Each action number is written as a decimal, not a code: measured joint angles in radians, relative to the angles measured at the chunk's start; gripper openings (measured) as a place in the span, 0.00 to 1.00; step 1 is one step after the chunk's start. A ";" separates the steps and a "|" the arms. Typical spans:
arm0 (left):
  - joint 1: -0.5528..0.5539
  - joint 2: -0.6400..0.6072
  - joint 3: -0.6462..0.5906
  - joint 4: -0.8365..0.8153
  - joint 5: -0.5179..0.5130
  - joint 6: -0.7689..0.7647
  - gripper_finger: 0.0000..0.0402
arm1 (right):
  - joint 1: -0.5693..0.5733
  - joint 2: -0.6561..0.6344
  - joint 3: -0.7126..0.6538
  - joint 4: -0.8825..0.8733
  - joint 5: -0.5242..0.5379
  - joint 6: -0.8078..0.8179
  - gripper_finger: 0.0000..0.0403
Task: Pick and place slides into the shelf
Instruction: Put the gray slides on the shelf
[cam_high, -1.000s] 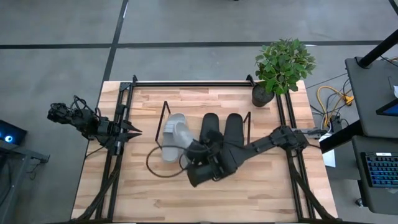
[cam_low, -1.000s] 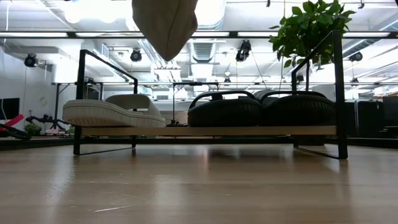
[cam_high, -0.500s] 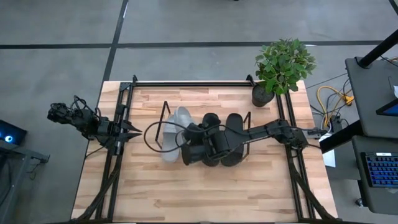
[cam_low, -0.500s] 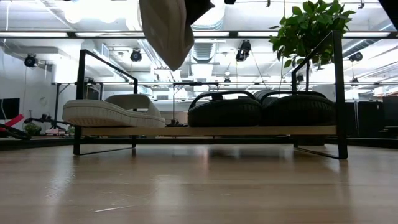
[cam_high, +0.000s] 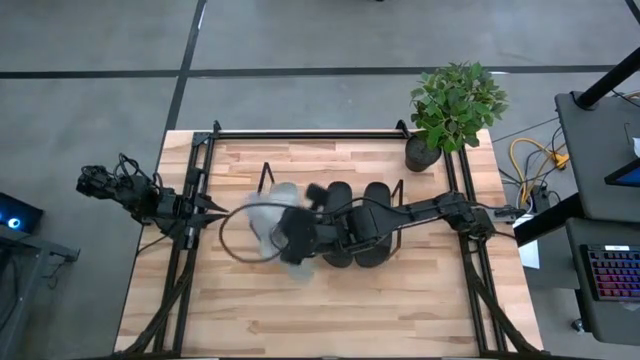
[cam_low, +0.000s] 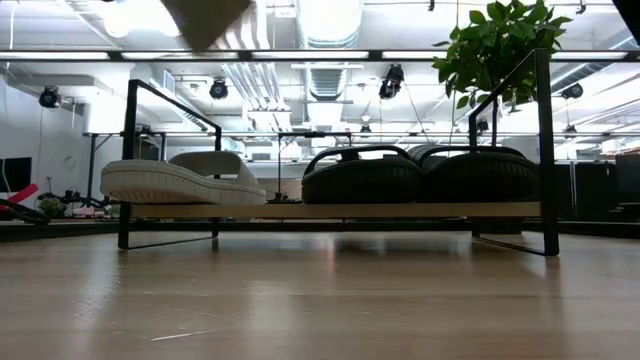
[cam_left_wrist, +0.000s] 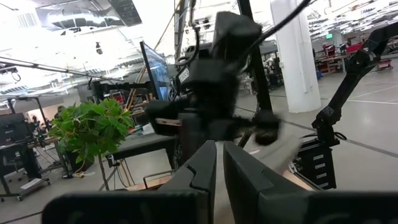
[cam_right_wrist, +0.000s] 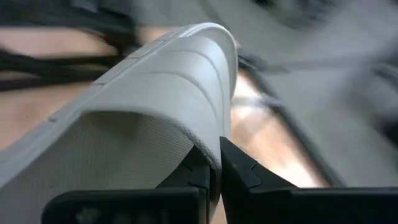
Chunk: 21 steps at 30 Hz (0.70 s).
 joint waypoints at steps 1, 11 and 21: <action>0.000 0.000 0.000 0.000 0.000 0.000 0.04 | -0.001 0.000 -0.001 0.054 -0.056 -0.040 0.02; 0.000 0.000 0.000 -0.006 -0.001 0.000 0.04 | -0.064 -0.064 0.000 0.176 -0.449 -0.177 0.02; 0.000 -0.007 -0.001 -0.002 0.000 0.001 0.04 | -0.195 -0.163 0.001 -0.077 -0.428 -0.070 0.02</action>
